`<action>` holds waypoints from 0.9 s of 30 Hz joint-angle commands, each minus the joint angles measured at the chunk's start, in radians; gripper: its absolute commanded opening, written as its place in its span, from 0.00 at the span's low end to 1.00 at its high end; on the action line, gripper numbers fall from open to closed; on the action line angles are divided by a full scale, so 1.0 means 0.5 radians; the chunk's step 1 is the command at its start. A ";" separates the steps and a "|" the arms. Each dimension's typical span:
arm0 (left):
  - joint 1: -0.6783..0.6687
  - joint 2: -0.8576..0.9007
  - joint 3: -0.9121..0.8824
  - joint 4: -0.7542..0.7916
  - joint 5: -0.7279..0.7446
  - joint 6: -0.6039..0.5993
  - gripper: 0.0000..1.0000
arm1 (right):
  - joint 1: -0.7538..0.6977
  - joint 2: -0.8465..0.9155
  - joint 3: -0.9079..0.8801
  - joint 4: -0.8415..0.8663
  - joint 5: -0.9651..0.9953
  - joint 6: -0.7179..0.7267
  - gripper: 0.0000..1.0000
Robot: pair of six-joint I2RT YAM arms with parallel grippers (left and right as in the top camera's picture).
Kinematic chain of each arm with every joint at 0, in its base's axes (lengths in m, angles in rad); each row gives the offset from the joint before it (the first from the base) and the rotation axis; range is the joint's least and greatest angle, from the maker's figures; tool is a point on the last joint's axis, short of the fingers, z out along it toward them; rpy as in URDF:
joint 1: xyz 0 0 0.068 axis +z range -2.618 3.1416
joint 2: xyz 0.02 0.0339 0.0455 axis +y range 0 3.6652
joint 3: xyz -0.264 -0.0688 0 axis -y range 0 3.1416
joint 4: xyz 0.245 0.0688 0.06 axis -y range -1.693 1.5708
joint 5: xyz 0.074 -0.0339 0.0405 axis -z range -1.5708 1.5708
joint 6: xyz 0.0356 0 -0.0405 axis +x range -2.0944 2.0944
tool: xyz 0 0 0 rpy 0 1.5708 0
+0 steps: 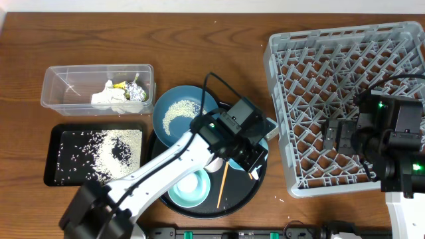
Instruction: Sort waste into correct bins and load items into the dishwasher rack
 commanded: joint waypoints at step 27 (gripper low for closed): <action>0.625 -0.620 0.077 -0.452 -0.359 -0.005 0.44 | 0.009 -0.008 0.034 0.018 -0.498 -0.243 0.99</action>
